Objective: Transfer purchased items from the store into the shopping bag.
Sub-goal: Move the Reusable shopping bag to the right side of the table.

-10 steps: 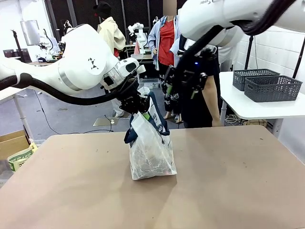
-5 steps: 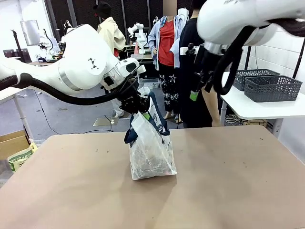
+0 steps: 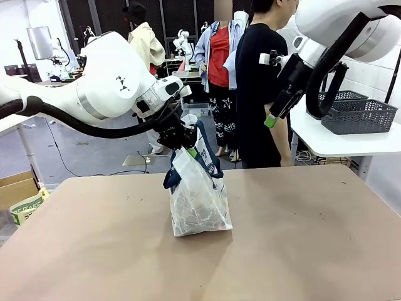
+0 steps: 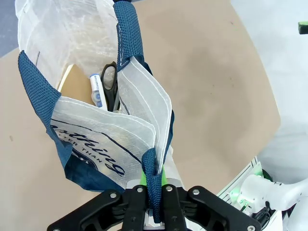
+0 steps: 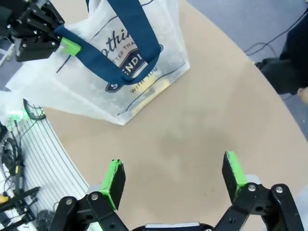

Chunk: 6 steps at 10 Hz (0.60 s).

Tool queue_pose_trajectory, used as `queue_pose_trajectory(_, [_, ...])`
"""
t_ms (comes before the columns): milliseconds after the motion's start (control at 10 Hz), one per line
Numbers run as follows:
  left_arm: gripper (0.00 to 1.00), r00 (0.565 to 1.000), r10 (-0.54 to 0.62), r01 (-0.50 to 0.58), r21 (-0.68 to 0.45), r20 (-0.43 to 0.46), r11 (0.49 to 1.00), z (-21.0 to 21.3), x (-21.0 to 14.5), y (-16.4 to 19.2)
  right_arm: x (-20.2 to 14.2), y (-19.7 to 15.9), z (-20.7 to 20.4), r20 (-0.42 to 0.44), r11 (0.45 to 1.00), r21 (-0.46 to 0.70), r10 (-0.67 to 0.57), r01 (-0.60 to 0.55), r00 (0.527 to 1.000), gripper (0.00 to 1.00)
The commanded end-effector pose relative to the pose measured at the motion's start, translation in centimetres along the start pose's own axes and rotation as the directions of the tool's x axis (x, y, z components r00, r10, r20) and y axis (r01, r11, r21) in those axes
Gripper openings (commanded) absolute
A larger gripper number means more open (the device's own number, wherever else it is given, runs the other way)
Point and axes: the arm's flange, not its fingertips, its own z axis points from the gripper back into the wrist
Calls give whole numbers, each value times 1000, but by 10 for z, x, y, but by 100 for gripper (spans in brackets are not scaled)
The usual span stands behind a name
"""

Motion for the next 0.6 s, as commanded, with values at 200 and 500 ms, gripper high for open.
queue_pose_trajectory(200, [0,1000,0,0,0,2,1000,1,0,0,6,10,-1,-21,1000,-15,-15,14,1000,100])
queue_pose_trajectory(500, [0,998,16,-10,84,-67,996,4,8,-7,6,10,-1,-21,1000,-15,-15,14,1000,100])
